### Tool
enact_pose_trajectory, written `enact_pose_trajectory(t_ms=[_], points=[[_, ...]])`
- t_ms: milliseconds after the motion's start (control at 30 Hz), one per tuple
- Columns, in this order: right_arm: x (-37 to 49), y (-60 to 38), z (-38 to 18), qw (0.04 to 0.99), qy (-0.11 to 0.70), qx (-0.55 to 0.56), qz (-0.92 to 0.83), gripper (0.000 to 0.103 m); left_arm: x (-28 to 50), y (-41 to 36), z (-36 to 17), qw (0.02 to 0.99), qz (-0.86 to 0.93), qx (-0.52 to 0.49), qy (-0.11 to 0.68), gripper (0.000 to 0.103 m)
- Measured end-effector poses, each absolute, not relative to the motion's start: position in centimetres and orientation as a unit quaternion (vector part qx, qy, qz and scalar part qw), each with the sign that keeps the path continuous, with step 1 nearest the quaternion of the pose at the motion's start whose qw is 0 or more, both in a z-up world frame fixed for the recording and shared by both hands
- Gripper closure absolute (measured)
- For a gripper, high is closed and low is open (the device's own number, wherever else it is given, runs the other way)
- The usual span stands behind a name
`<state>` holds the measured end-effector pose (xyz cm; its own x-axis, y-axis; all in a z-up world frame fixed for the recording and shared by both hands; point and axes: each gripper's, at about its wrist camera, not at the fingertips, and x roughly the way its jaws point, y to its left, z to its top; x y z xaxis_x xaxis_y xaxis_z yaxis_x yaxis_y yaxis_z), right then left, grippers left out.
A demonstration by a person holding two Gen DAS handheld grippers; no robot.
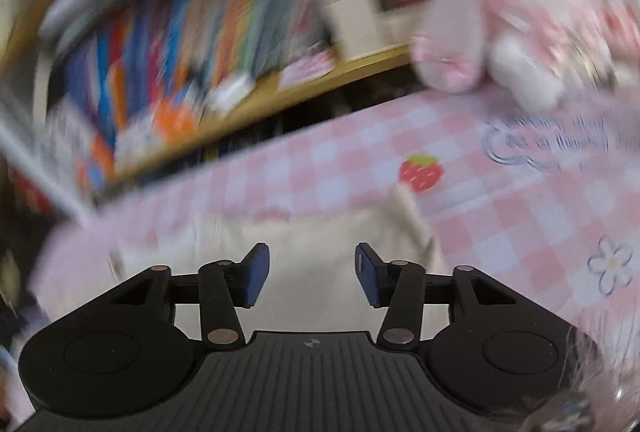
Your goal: Fold clothes
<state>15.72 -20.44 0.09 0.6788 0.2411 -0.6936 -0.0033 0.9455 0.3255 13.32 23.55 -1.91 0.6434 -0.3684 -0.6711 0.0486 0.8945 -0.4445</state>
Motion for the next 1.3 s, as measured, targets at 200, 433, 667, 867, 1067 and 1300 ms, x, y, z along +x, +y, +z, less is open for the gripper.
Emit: enact_pose_trajectory(t_ms=[200,433,667,867,1067,1300], points=[[11.5,-17.4,-0.6,0.908,0.398,0.112,0.072,0.056,9.8,19.6,-2.2,0.891,-0.136,-0.113,0.418,0.041],[5.5,-18.9,0.7,0.899,0.421,0.110,0.045,0.051,6.4,19.0,-2.4,0.887,-0.133,-0.099,0.431,0.041],[0.4,-23.4,0.2,0.887,0.451,0.101,-0.009,0.047,2.8,17.9,-2.7,0.890,-0.100,-0.088,0.436,0.040],[-1.4,-25.8,-1.5,0.864,0.485,0.136,0.014,0.055,0.5,14.9,-2.8,0.897,-0.072,-0.068,0.432,0.036],[-2.3,-25.5,-1.8,0.863,0.486,0.132,0.052,0.059,0.1,13.1,-3.5,0.895,-0.051,-0.044,0.441,0.036],[-3.2,-24.6,0.1,0.879,0.461,0.075,0.098,0.092,-0.1,12.3,-3.8,0.892,-0.041,-0.015,0.450,0.033]])
